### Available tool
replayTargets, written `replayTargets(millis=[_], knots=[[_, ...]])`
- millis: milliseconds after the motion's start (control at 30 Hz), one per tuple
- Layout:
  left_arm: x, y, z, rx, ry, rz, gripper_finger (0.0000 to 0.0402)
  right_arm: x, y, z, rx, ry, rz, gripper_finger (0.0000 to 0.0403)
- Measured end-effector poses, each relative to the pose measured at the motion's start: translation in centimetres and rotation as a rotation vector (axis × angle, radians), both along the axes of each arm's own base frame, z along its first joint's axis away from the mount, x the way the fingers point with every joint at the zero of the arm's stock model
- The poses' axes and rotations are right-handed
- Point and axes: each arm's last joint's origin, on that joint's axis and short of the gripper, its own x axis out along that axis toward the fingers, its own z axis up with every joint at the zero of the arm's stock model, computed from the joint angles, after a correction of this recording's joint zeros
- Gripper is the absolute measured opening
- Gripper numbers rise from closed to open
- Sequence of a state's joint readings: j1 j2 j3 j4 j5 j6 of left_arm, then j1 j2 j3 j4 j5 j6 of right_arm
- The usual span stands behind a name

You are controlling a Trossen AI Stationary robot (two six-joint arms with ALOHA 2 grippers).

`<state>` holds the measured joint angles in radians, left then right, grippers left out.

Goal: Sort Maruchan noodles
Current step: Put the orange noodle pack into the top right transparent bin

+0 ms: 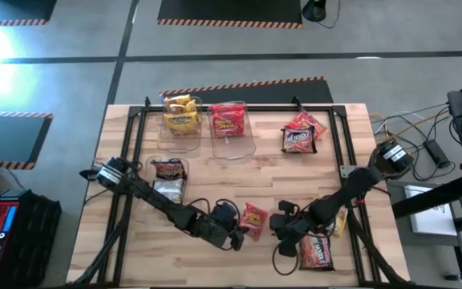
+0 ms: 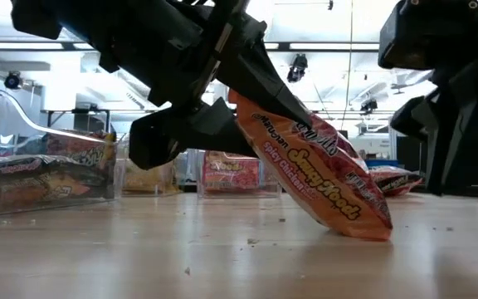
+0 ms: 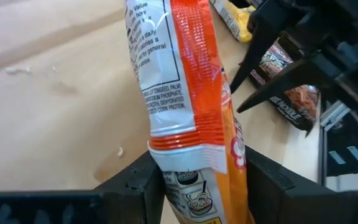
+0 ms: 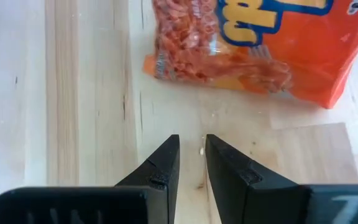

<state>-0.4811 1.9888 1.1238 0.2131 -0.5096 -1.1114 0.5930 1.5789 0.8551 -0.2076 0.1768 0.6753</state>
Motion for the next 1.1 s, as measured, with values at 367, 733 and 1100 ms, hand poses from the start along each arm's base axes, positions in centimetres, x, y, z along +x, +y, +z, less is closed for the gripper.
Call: replayTargets(millis=[367,733,1100], knots=[[0.3,3.7,2.0,0.171,0.075,-0.011,0.0141,-0.1,0.0,0.5,0.007,-0.017,0.001,0.0068],[-1.2,7.3,7.1,0.43,0.122,0.012,0.0141,0.0,0.0,0.5,0.01,-0.023,0.0,0.0068],[-8.3,11.2,10.3,0.59,0.115,0.12,0.0141,0.1,0.0,0.6,-0.044,-0.05,0.083,0.0068]])
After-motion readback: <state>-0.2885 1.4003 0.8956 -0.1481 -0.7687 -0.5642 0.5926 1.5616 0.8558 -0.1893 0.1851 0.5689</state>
